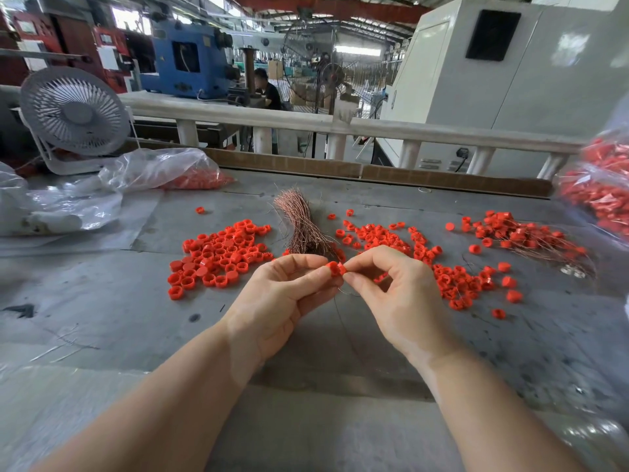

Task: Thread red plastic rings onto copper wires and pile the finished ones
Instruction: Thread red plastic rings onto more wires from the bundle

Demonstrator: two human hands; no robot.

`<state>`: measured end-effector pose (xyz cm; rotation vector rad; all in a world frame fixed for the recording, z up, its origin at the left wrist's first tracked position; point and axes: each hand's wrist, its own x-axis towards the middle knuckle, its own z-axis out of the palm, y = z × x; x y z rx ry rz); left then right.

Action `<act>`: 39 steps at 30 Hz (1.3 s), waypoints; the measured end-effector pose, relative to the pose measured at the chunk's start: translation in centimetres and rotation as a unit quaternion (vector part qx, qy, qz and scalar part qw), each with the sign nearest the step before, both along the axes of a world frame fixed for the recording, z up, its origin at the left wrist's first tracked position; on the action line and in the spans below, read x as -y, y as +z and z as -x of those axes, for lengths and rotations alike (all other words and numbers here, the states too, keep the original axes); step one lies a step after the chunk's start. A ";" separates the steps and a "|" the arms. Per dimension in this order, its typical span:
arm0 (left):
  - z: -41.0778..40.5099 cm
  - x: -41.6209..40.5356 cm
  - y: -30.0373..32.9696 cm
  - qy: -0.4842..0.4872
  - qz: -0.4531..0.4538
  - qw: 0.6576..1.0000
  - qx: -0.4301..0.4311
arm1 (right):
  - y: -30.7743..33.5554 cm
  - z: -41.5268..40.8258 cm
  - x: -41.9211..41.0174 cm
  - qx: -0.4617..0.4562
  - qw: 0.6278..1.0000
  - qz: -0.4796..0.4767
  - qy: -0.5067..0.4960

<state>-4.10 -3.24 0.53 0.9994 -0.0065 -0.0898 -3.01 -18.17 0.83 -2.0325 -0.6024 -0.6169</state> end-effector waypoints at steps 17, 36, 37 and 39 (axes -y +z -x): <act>0.4 0.3 0.0 0.019 -0.067 0.997 0.034 | -0.4 0.1 0.0 0.114 0.991 0.065 -0.024; 0.4 0.3 0.1 0.028 -0.091 0.994 0.058 | -0.4 0.2 0.0 0.130 0.988 0.083 -0.020; 0.4 0.3 0.1 0.028 -0.091 0.994 0.059 | -0.4 0.2 0.0 0.129 0.988 0.083 -0.019; 0.5 0.2 0.1 0.028 -0.092 0.994 0.060 | -0.3 0.2 0.0 0.127 0.988 0.081 -0.019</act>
